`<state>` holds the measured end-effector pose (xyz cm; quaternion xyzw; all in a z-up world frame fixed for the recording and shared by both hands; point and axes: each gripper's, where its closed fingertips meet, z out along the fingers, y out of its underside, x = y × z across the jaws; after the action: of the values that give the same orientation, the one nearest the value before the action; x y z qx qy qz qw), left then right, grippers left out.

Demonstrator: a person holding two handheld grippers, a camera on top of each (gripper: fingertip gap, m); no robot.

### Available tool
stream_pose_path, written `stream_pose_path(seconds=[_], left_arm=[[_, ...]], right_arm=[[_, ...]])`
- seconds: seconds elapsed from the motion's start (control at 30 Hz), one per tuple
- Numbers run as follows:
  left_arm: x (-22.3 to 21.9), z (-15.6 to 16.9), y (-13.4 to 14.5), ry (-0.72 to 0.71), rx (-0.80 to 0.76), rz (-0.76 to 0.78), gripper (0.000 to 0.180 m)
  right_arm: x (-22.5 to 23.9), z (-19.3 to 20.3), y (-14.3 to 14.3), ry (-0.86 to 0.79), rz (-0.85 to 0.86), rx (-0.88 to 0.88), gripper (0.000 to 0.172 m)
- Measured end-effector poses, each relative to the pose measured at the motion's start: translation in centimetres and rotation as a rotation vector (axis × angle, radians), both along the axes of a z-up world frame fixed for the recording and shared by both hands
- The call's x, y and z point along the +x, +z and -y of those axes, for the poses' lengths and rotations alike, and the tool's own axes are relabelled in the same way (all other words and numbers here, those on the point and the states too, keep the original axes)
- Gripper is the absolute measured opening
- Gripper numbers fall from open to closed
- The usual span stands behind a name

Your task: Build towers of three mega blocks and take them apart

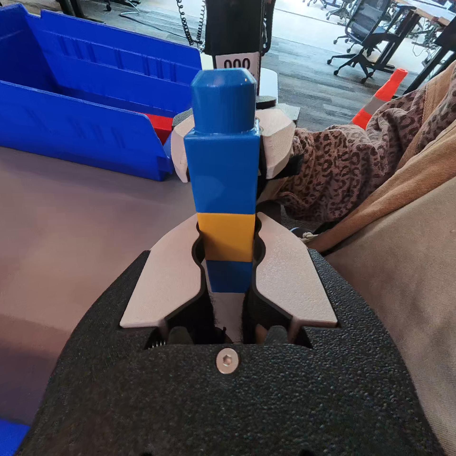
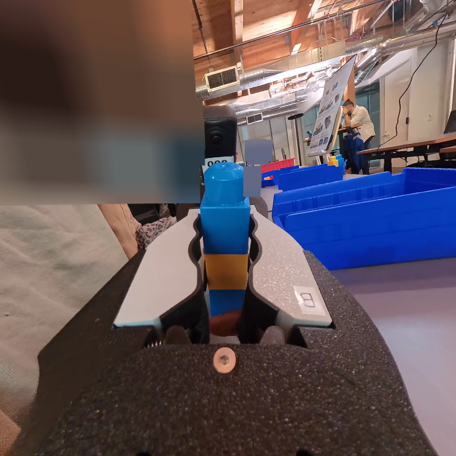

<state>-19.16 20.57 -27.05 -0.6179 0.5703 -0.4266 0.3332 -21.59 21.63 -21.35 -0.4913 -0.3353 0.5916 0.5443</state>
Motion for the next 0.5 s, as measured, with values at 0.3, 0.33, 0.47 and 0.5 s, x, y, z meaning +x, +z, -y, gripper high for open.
stream_pose_path(seconds=[0.3,0.33,0.47,0.5], left_arm=[[-0.2,0.1,0.1,-0.01,0.004,-0.001,0.037],[-0.1,0.0,0.3,-0.008,0.009,0.018,0.042],[-0.3,-1.5,2.2,0.075,0.119,0.113,0.129],[-0.6,-2.3,3.0,0.123,0.173,0.145,0.146]], right_arm=[[-0.1,0.0,0.0,-0.008,0.008,0.008,0.036],[0.0,0.1,0.3,-0.008,-0.006,0.012,0.036],[1.6,-0.2,2.4,-0.07,-0.051,0.047,0.036],[2.1,-0.4,2.8,-0.101,-0.034,0.063,0.036]])
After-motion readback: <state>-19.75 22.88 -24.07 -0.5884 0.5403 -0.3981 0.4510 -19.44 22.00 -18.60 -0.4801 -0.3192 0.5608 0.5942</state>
